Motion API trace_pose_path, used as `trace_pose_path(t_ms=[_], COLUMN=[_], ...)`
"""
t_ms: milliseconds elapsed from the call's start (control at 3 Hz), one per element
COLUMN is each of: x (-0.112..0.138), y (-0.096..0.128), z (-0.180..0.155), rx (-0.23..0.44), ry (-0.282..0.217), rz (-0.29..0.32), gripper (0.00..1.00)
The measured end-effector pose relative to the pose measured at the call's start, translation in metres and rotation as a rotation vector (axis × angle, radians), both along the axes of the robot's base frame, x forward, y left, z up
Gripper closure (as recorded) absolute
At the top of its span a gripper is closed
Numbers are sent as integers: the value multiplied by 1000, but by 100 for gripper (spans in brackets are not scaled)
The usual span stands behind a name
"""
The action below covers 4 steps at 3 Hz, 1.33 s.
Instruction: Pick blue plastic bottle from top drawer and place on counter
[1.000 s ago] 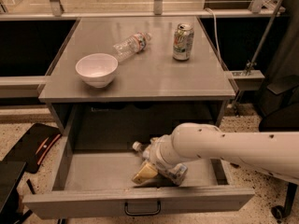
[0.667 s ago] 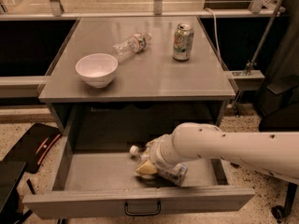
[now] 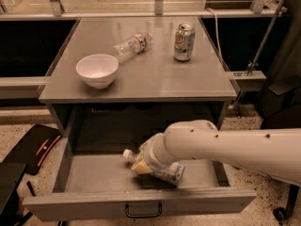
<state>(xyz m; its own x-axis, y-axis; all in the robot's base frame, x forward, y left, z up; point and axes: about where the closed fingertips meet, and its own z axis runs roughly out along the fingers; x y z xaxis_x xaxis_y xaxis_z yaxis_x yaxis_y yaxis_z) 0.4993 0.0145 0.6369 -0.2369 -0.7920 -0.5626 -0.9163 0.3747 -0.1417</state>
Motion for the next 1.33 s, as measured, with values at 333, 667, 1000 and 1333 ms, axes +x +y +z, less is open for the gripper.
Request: trace_pose_path(t_ms=[333,667,1000,1333], x=[-20,-37,-36,-36], y=[27,103,110,103], z=[35,128,198,182], rx=[-121,-199,-222,-186], ry=[-56,-213,-327,-302], rz=[100,237,197,175], gripper=[100,100,100,100])
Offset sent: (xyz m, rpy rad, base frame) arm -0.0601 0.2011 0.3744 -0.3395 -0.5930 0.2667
